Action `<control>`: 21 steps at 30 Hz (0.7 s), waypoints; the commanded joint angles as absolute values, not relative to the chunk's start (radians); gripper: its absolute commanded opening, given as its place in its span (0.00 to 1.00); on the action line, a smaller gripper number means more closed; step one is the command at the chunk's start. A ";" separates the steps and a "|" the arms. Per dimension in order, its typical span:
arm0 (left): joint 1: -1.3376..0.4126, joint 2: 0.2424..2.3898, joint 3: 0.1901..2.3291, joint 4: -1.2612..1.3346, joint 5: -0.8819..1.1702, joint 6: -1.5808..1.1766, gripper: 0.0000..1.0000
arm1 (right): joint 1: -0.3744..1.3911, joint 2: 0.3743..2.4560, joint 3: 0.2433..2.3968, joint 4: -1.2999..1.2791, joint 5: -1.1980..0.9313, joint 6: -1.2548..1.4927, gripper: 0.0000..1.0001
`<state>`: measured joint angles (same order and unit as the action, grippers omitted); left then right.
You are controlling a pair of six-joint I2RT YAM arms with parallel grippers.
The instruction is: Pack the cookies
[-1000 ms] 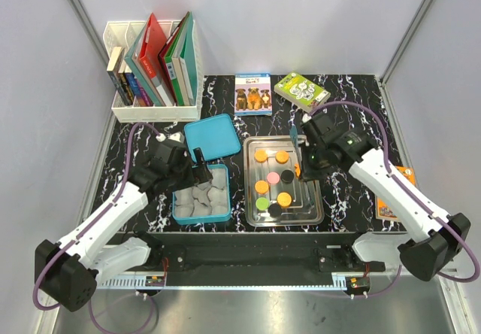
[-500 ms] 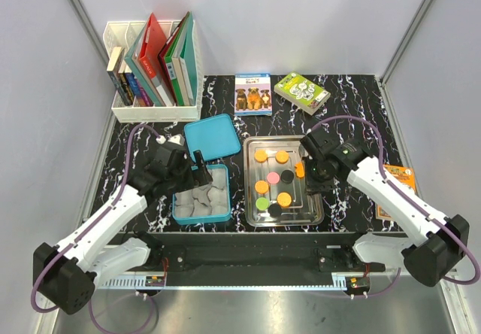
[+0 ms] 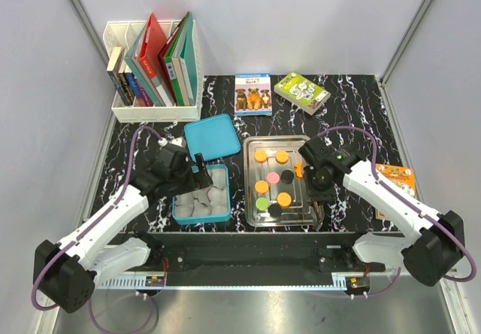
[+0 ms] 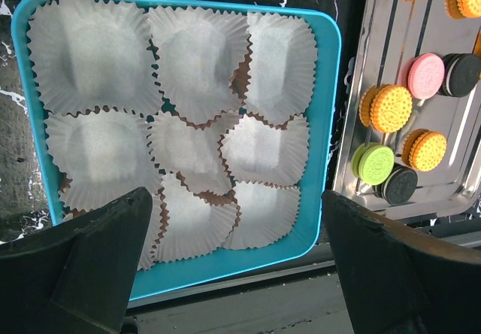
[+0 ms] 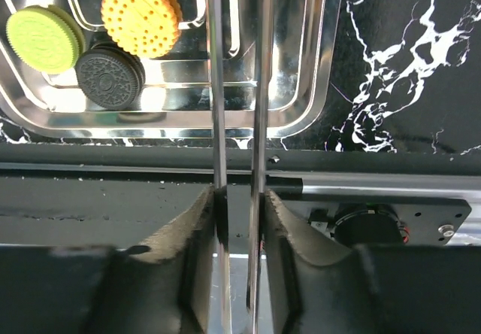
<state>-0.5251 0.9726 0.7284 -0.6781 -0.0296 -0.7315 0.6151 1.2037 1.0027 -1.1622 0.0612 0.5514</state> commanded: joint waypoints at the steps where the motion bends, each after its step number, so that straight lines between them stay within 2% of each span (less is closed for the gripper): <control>1: -0.532 0.979 0.727 -0.634 -0.032 -0.729 0.99 | 0.620 1.181 0.985 -1.124 0.061 0.610 0.39; 2: -0.532 0.977 0.726 -0.634 -0.032 -0.729 0.99 | 0.620 1.180 0.980 -1.120 0.060 0.618 0.43; 5: -0.532 0.979 0.723 -0.626 -0.028 -0.729 0.99 | 0.620 1.175 0.963 -1.095 0.054 0.637 0.45; 21: -0.535 0.976 0.715 -0.624 -0.026 -0.730 0.99 | 0.620 1.192 0.954 -1.028 0.121 0.666 0.45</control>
